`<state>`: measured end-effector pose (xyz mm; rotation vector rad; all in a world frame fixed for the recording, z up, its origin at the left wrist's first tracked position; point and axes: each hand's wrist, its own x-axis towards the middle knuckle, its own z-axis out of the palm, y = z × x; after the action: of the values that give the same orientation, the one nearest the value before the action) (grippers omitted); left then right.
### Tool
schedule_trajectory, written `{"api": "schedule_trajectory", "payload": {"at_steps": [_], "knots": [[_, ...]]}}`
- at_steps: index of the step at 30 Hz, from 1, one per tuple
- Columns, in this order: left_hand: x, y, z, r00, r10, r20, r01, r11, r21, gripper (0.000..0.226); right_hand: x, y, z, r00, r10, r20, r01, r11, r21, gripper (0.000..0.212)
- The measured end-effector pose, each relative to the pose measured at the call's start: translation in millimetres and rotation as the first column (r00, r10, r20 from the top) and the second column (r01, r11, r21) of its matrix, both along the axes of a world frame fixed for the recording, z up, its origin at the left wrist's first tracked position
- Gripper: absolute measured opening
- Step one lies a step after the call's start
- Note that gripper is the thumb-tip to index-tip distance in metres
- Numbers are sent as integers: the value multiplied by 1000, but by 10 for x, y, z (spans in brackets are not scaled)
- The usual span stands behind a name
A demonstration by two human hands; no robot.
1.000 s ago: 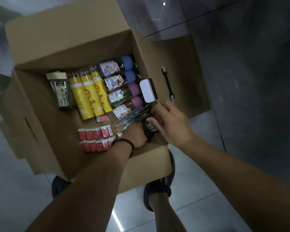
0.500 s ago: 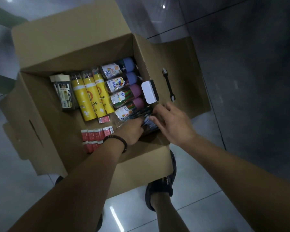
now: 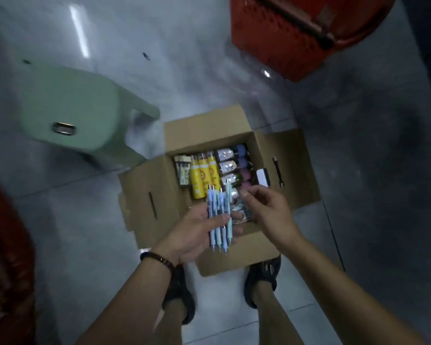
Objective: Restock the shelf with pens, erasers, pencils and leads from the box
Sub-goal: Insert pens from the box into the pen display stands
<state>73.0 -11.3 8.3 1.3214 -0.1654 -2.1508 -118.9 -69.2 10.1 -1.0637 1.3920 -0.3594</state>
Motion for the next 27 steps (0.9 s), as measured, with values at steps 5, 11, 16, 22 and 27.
{"api": "schedule_trajectory", "payload": {"at_steps": [5, 11, 16, 22, 27], "knots": [[688, 168, 1859, 999, 0, 33, 3, 997, -83, 26, 845, -116, 1783, 980, 165, 112, -161, 986, -45, 6], [1449, 725, 3791, 985, 146, 89, -126, 972, -199, 30, 1689, 60, 3841, 921, 350, 172, -335, 936, -112, 16], [1768, 1477, 4932, 917, 397, 46, -375, 894, -245, 35, 2386, 570, 4960, 844, 465, 267, -432, 885, -176, 18], [1900, 2649, 5973, 724, 689, 25, -644, 689, -332, 37, 3151, 1516, 5921, 645, 696, 314, -596, 716, -362, 39], [1960, 3820, 6531, 396, 914, -85, -874, 346, -341, 49, 3712, 2523, 6611, 449, 832, 324, -700, 554, -451, 31]]}}
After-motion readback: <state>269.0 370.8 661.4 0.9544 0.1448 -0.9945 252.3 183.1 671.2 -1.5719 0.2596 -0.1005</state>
